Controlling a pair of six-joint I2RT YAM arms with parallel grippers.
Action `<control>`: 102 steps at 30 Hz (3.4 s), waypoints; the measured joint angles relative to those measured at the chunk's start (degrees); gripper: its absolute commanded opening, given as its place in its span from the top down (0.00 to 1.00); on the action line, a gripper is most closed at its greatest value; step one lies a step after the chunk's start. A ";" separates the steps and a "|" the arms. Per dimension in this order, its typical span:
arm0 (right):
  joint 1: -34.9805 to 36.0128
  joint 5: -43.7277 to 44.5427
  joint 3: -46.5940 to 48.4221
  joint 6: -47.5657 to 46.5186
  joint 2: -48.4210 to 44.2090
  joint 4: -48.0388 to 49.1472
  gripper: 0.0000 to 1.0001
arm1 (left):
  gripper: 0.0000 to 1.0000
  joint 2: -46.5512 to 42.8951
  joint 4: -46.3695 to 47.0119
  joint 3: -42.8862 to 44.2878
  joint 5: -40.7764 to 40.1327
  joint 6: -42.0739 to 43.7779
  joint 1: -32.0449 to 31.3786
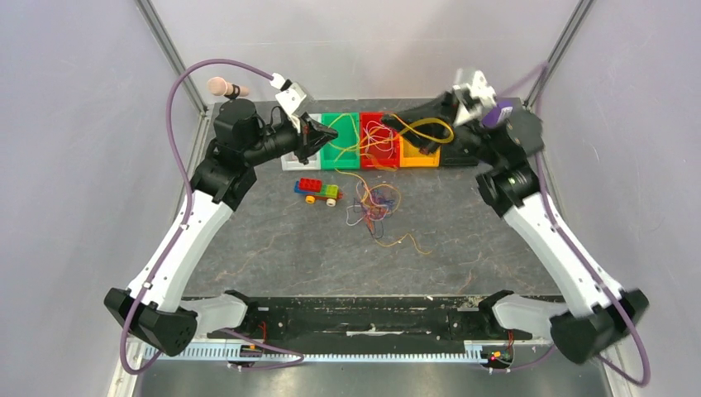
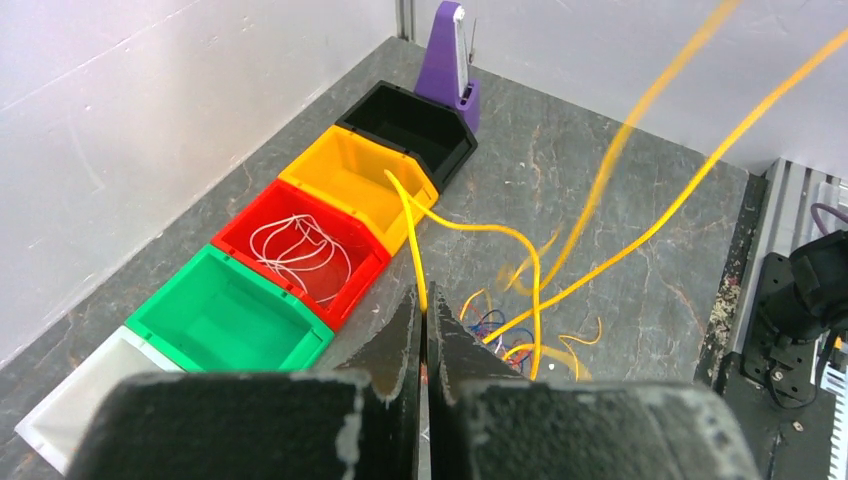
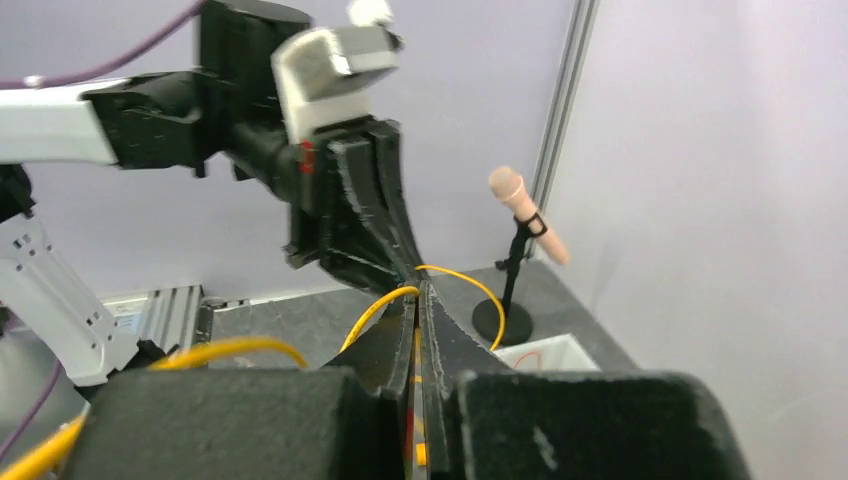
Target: Untangle the cables
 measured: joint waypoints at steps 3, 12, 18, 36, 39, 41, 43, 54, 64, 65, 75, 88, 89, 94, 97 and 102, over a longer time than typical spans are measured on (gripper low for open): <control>0.02 0.55 -5.70 -2.27 -6.75 3.93 1.00 | 0.98 -0.59 1.60 -0.57 0.02 -0.09 0.00; 0.98 0.48 -15.41 -8.35 0.31 -12.04 1.00 | 0.98 -1.03 1.49 -5.77 1.18 -0.26 0.00; 1.03 -0.92 -8.48 -9.73 -3.52 -10.47 1.00 | 0.98 1.97 1.42 0.50 6.80 -0.22 -1.79; 1.14 0.46 -8.46 -21.18 -5.25 -16.59 0.67 | 0.98 7.04 -8.04 5.88 18.34 9.68 -7.08; 1.14 1.18 -8.46 -23.02 -5.57 -17.44 0.50 | 0.98 7.17 -9.11 6.01 19.21 9.99 -7.08; 1.11 1.03 -8.46 -23.82 -5.62 -17.70 0.47 | 0.98 7.80 -10.34 6.69 19.93 10.43 -7.10; 1.11 0.66 -8.46 -24.20 -5.60 -17.92 0.46 | 0.98 8.68 -10.86 7.50 20.17 10.99 -7.19; 1.14 -4.59 -8.17 -27.65 -5.49 -19.02 0.69 | 0.98 14.34 -19.21 14.82 25.42 16.26 -8.22; 1.18 -9.38 -5.31 -33.07 -3.54 -25.27 1.00 | 0.98 15.93 -25.14 18.51 27.61 20.85 -9.11; 1.25 -9.60 -5.27 -33.40 -3.45 -25.57 1.00 | 0.98 15.93 -25.46 18.69 27.61 21.27 -9.27; 1.55 3.80 -5.16 -44.96 -4.09 -30.60 1.00 | 0.26 10.62 -22.84 13.33 19.47 17.44 -5.92; 1.51 8.94 -5.16 -54.51 -3.72 -39.56 1.00 | 0.24 6.78 -15.32 14.47 12.11 13.33 -13.27; 1.51 8.92 -5.16 -54.53 -3.69 -39.65 1.00 | 0.24 7.34 -15.23 15.19 11.98 13.38 -13.57; 1.51 8.79 -5.14 -54.51 -3.67 -39.71 1.00 | 0.29 9.57 -15.41 16.00 9.38 17.75 -15.98; 1.51 8.37 -4.81 -54.36 -3.67 -40.06 1.00 | 0.63 10.05 -15.89 15.13 8.98 20.41 -16.59; 1.42 6.51 -3.85 -51.67 -3.72 -39.71 1.00 | 0.98 9.99 -16.02 11.19 8.04 24.55 -16.55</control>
